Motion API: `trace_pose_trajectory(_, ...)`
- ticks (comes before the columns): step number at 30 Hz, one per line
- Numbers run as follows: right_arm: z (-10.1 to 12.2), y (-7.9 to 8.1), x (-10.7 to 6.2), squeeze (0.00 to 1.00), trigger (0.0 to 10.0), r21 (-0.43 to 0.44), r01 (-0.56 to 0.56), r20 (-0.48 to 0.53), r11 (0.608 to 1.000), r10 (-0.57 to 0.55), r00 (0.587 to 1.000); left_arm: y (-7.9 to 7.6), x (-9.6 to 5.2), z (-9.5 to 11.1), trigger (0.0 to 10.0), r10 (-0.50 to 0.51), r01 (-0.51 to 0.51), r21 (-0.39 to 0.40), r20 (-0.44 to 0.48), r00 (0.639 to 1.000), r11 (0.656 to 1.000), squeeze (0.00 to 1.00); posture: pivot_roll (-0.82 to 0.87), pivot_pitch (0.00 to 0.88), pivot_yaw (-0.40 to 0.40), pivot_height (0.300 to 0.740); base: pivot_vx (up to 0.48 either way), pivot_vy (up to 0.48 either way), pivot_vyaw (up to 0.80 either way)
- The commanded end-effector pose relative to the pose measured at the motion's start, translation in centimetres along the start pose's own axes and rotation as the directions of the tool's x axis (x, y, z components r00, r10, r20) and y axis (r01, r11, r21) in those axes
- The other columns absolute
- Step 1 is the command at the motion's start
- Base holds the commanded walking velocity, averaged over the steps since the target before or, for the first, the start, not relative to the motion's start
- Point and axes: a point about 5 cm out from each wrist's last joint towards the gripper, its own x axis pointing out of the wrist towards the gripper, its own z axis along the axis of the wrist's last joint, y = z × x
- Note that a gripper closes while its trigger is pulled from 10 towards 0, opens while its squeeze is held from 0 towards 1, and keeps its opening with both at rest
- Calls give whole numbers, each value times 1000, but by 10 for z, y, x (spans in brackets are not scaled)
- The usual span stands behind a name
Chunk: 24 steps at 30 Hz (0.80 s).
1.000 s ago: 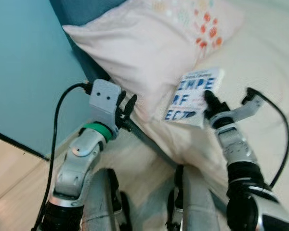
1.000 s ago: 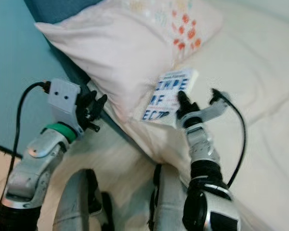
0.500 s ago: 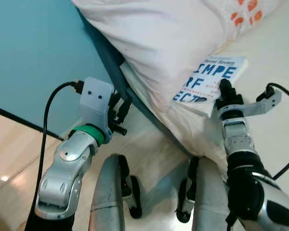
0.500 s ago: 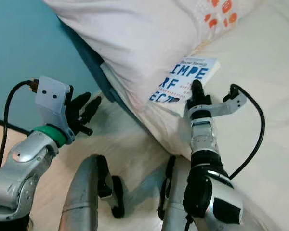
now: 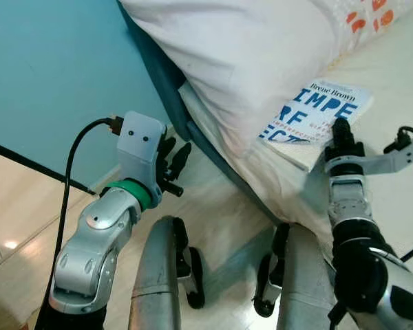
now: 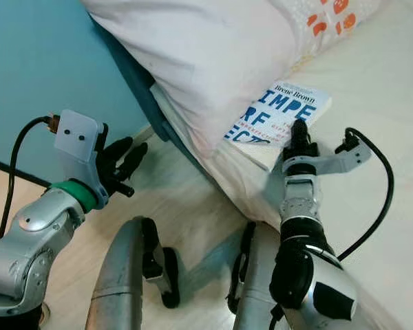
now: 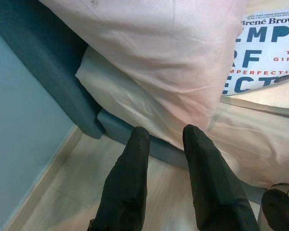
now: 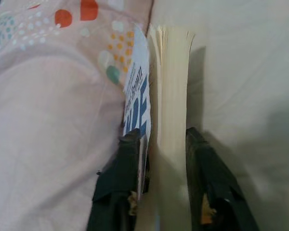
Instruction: Clean up the room
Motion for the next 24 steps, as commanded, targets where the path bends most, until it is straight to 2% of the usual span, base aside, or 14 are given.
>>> trace_pose_trajectory(1,-5,-8,-6,1000,10000,3,33,-10,999,-33,999,-1,-2,-2,10000,-2,2,2,-11,1000,1000,0,132,354,192,594,0,0,0)
trace_pose_trajectory(4,-5,-6,-5,1000,10000,0,30,-14,1000,-30,999,0,2,-2,10000,1,-1,2,-8,1000,1000,0,122,338,184,594,0,0,0)
trace_pose_trajectory(5,-6,-5,-4,0,10000,-2,23,-17,1000,-23,1000,0,4,-2,10000,1,-1,2,-4,1000,1000,0,108,319,174,594,0,0,0)
trace_pose_trajectory(10,-9,-4,-7,0,10000,-18,1,-41,1000,-2,999,-1,12,-3,10000,-2,2,2,11,1000,1000,0,78,272,142,594,0,0,0)
trace_pose_trajectory(11,-13,-9,-17,0,10000,-49,-17,-62,999,14,998,-3,19,-2,10000,-3,3,-2,32,999,1000,0,60,248,125,594,0,0,0)
trace_pose_trajectory(14,-13,-12,-23,0,10000,-67,-22,-70,998,17,997,-4,22,-1,10000,-3,3,-8,40,999,1000,0,46,229,111,594,0,0,0)
trace_pose_trajectory(15,-12,-16,-33,0,10000,-94,-33,-78,995,26,997,-5,24,-1,10000,-6,7,-12,48,999,1000,0,26,208,103,594,0,0,0)
trace_pose_trajectory(16,-8,-21,-46,0,10000,-127,-32,-78,991,23,997,-7,27,-1,10000,-13,14,-18,55,998,1000,0,9,190,98,594,0,0,0)
trace_pose_trajectory(19,-5,-24,-55,0,10000,-147,-30,-78,989,18,997,-8,30,-2,10000,-17,18,-23,57,998,1000,0,-6,179,99,594,0,0,0)
trace_pose_trajectory(20,6,-27,-68,0,10000,-193,-28,-64,981,16,998,-11,32,-3,10000,-30,32,-27,62,998,999,0,-28,160,100,594,0,0,0)
trace_pose_trajectory(21,6,-27,-68,0,10000,-193,-28,-64,981,16,998,-11,32,-3,10000,-30,32,-27,62,998,999,0,-28,160,100,594,0,0,0)
trace_pose_trajectory(22,16,-27,-76,0,10000,-233,-27,-45,972,17,999,-13,34,-3,10000,-42,44,-30,68,997,999,0,-43,145,101,594,0,0,0)
trace_pose_trajectory(23,28,-22,-78,0,10000,-322,-50,-28,945,44,999,-15,38,-3,10000,-52,54,-31,75,996,998,0,-60,125,105,594,0,0,0)
trace_pose_trajectory(24,28,-22,-78,0,10000,-322,-50,-28,945,44,999,-15,38,-3,10000,-52,54,-31,75,996,998,0,-60,125,105,594,0,0,0)
